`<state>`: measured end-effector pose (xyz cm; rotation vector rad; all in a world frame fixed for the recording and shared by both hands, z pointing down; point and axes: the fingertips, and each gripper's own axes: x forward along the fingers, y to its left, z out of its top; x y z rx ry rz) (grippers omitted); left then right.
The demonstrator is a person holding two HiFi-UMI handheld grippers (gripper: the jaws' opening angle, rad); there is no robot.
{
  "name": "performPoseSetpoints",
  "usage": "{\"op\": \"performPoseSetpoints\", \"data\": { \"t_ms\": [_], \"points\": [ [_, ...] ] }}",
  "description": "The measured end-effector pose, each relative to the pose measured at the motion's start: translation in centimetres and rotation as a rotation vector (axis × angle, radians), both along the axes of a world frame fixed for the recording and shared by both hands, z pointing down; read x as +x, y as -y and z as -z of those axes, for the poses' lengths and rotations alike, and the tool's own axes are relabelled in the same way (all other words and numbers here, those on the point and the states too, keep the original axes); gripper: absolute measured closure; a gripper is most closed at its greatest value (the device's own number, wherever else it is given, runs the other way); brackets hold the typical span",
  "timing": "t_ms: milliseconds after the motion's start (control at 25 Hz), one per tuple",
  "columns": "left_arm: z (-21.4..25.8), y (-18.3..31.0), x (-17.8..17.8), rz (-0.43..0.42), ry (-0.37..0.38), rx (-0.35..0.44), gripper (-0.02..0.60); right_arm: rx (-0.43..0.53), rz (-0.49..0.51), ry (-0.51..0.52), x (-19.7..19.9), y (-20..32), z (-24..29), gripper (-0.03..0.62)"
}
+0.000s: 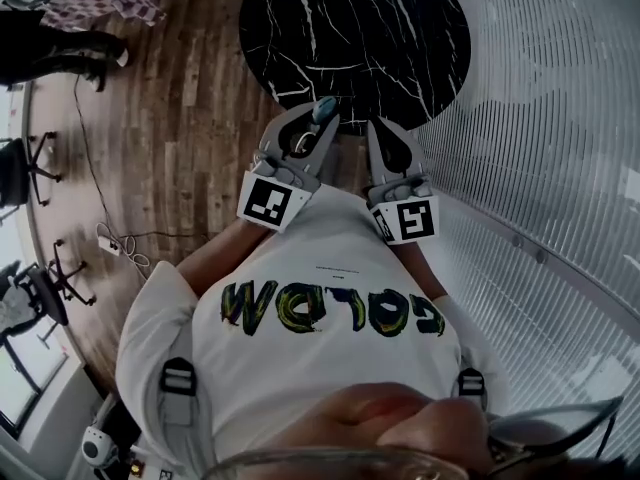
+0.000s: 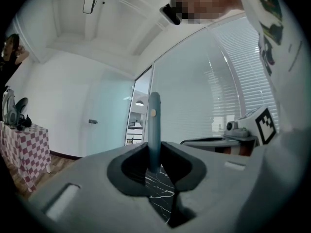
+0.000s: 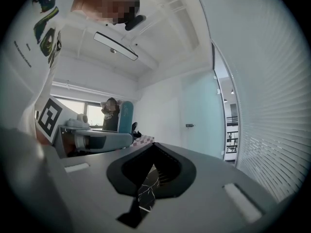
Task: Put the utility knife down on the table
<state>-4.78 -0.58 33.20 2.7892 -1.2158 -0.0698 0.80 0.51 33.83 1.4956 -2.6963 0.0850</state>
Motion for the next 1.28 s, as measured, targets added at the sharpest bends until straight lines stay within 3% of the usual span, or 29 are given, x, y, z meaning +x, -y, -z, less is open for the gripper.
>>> {"op": "performPoseSetpoints", "data": {
  "t_ms": [320, 640, 1280],
  "points": [
    [0.0, 5.1, -1.0, -0.023, -0.006, -0.002, 0.506, -0.006, -0.023, 0.0, -1.0, 5.3, -0.2, 0.592],
    [-1.4, 6.3, -0.9, -0.016, 0.011, -0.037, 0.506, -0.037, -0.017, 0.006, -0.8, 6.7, -1.5, 0.592],
    [-2.9, 7.8, 4.8, -0.028, 0.066, -0.077, 0.506, -0.031, -0.023, -0.006, 5.4, 8.7, -2.1, 0.592]
  ]
}}
